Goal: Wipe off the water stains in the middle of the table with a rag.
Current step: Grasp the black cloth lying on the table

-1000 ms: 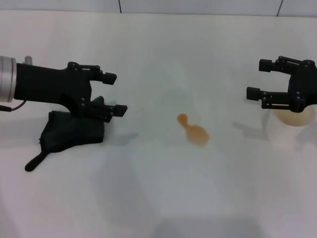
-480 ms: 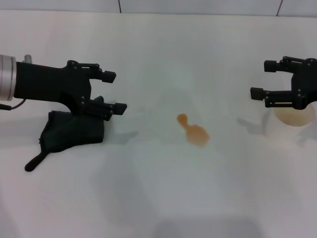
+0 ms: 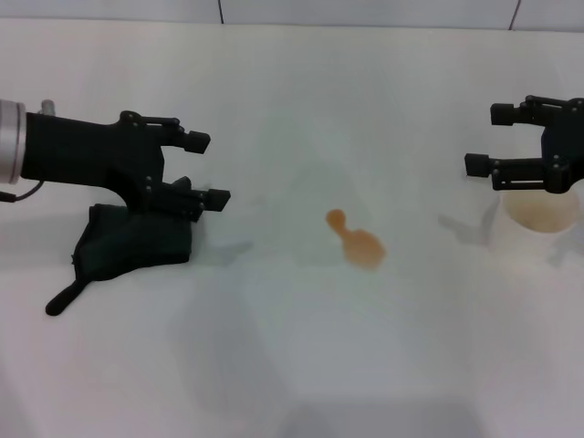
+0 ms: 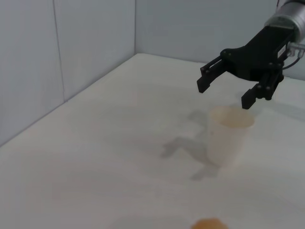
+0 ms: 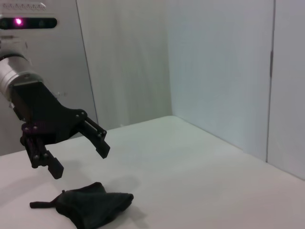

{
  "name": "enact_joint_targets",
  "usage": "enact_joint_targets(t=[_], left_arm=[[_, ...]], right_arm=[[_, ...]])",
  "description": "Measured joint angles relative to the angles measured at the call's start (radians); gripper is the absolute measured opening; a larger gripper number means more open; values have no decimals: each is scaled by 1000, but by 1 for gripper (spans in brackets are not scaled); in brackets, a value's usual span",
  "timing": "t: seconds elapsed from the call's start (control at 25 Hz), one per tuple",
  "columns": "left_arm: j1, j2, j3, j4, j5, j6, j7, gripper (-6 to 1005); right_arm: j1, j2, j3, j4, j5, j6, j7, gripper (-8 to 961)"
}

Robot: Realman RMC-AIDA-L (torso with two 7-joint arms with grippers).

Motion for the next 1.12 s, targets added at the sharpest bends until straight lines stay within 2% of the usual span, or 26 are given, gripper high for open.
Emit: enact_joint_targets(t=[0.16, 0.36, 0.68, 0.88, 1.12], left_arm=[[0, 5, 3, 32, 17, 11, -52, 833], [-3, 25, 4, 99, 94, 55, -175, 832], [-67, 54, 1, 123, 303, 137, -313, 831], [-92, 54, 0, 118, 413, 154, -337, 830], [-90, 51, -11, 115, 463, 145, -334, 829]], right_arm=[[0, 0, -1, -4, 1, -1, 7, 842], [2, 1, -2, 2, 5, 5, 8, 842], [8, 2, -2, 4, 13, 7, 19, 841], [5, 2, -17, 7, 39, 8, 21, 841], [0, 2, -40, 13, 56, 9, 22, 841]])
